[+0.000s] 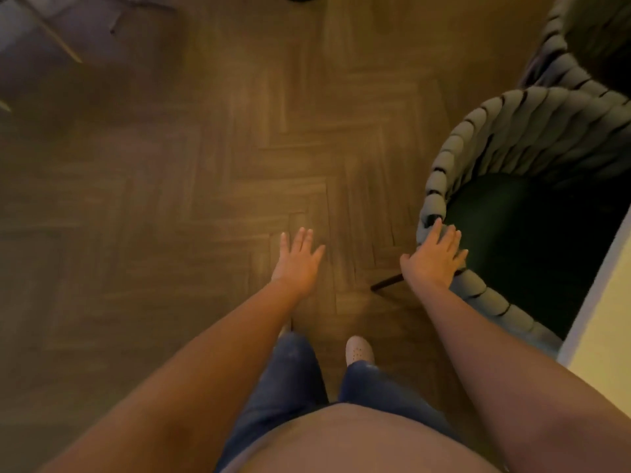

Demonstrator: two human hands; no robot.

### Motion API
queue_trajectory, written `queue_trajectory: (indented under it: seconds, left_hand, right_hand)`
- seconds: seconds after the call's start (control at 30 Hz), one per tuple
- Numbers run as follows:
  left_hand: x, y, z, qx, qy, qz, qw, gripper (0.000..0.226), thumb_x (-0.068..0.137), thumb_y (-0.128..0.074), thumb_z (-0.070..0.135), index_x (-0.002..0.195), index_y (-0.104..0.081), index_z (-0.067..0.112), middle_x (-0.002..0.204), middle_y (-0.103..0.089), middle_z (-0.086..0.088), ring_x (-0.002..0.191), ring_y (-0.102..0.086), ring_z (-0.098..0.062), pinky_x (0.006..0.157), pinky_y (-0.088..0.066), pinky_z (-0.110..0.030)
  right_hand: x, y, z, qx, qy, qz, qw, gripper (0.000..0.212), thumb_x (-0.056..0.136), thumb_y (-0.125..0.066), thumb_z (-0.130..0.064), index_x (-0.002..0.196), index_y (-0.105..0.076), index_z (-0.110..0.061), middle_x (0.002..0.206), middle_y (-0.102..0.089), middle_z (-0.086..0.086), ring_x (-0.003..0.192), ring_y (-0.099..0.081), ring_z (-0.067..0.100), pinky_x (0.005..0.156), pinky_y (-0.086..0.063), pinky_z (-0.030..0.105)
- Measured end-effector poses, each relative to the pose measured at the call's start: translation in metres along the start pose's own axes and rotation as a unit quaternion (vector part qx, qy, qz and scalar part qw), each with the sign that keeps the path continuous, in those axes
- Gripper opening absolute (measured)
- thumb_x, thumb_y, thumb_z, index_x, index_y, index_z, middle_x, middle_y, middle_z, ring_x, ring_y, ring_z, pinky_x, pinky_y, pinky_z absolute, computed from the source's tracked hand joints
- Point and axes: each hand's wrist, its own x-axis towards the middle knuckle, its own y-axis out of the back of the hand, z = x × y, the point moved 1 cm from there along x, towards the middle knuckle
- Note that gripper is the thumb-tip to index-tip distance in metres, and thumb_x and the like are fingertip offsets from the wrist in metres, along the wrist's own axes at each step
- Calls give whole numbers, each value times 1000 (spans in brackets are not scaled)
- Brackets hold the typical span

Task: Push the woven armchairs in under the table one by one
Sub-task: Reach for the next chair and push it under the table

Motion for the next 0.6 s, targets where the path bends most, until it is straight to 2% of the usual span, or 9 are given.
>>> queue_trajectory:
  seconds: [0.1, 0.27, 0.43, 0.6]
  left_hand:
    - [50, 27, -28, 33, -60, -9, 998, 66, 100, -42, 22, 156, -5, 18, 160, 9, -19, 147, 13, -35, 116, 3, -60]
    - [121, 67, -72, 110, -168, -1, 980, 67, 100, -42, 23, 155, -6, 18, 160, 8, -19, 148, 11, -34, 116, 3, -60]
    - [173, 109, -102, 181, -226, 13, 957, 71, 98, -45, 31, 156, -6, 18, 161, 5, -19, 148, 9, -34, 116, 3, -60]
    - [215, 146, -83, 213, -296, 22, 931, 79, 95, -51, 35, 156, -2, 19, 161, 6, -18, 148, 9, -33, 116, 2, -59]
  right_hand:
    - [25, -1, -20, 23, -63, -11, 998, 91, 94, -57, -36, 154, 7, -15, 162, -2, 15, 149, 1, 34, 120, -5, 52]
    - [48, -2, -51, 51, -190, -2, 980, 90, 91, -60, -38, 155, -1, -13, 160, -12, 16, 147, -3, 39, 118, -7, 57]
    - [51, -1, -71, 73, -251, 2, 965, 90, 90, -61, -38, 154, -5, -11, 160, -13, 15, 148, -2, 37, 118, -7, 58]
    - [62, 9, -77, 105, -298, 1, 949, 85, 90, -60, -41, 153, -12, -12, 158, -21, 13, 147, -7, 37, 117, -9, 59]
